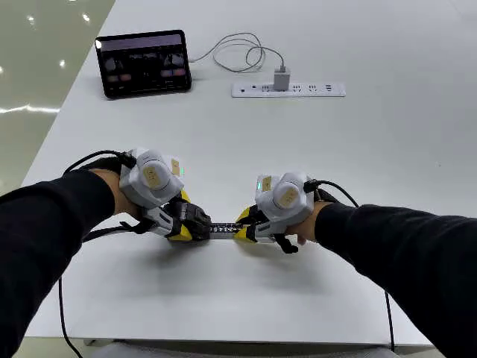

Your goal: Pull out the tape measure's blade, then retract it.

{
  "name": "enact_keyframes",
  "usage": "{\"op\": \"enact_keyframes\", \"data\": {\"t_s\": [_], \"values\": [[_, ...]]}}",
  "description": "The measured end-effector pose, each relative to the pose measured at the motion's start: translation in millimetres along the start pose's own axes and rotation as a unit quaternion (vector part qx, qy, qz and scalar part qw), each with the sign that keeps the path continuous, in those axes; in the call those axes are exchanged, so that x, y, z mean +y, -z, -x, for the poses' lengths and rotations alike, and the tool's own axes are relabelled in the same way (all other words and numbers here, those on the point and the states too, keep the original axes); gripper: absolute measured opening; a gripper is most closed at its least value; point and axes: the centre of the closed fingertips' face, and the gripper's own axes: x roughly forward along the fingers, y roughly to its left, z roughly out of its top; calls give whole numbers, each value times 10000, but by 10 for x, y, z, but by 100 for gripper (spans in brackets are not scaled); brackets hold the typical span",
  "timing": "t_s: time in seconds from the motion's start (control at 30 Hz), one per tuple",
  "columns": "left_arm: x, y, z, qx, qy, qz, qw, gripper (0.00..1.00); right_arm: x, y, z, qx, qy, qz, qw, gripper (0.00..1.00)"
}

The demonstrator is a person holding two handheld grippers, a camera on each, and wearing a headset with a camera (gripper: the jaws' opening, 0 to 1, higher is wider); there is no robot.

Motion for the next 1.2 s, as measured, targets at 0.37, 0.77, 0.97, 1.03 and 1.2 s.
{"op": "enact_keyframes", "data": {"t_s": [0.37, 0.77, 0.97, 1.03, 1.2], "values": [[-4, 0, 4, -36, 18, 31, 10000, 34, -14, 77, 78, 47, 15, -11, 10000, 10], [-2, -6, -2, -94, -46, 58, 9999, 35, -15, 132, 128, 77, 64, 0, 9999, 10], [-5, -7, -7, -111, -53, 72, 9999, 35, -15, 165, 162, 109, 85, -15, 9999, 10], [0, -6, -10, -113, -55, 82, 9999, 35, -21, 180, 180, 120, 96, -22, 9999, 10], [2, -9, -9, -139, -73, 110, 9998, 35, -38, 218, 226, 129, 122, -51, 9998, 10]]}}
